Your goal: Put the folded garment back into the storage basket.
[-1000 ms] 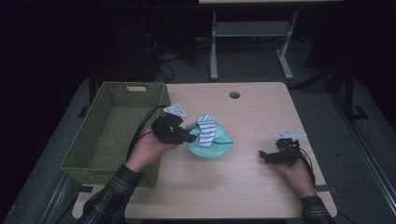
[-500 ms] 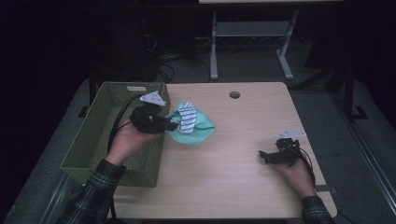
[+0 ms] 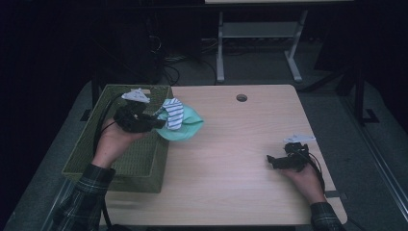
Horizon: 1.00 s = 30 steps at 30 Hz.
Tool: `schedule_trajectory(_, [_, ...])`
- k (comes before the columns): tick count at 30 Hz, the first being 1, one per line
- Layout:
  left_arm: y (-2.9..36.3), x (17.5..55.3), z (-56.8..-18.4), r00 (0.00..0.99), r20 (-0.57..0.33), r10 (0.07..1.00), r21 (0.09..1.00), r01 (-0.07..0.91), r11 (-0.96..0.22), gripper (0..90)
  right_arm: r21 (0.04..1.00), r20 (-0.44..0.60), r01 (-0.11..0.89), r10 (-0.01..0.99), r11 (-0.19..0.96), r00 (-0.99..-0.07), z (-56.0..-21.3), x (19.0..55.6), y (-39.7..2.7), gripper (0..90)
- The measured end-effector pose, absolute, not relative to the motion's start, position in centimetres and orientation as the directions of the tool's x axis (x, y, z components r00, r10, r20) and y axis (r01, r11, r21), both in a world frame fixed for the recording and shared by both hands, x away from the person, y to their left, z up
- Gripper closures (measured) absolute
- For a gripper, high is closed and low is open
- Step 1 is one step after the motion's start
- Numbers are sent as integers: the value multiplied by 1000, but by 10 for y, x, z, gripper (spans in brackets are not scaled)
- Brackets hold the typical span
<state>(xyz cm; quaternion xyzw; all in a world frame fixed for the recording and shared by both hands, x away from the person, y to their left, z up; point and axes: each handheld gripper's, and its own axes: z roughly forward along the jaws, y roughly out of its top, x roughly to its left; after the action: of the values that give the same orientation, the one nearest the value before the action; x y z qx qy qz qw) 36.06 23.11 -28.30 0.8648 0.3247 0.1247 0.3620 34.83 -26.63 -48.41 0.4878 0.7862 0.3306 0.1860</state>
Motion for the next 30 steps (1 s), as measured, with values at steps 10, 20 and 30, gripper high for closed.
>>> schedule_trajectory(10, [258, 361, -284, 708, -9, 706, 708, 503, -496, 783, 702, 28, 643, 890, 307, -456, -484, 348, -266, 12])
schedule_trajectory(20, [283, 363, -292, 648, -4, 761, 700, 546, -461, 783, 702, 28, 643, 890, 306, -455, -484, 348, -266, 12])
schedule_trajectory(30, [311, 364, -306, 563, 12, 826, 688, 595, -415, 783, 702, 28, 643, 890, 307, -455, -484, 348, -266, 12])
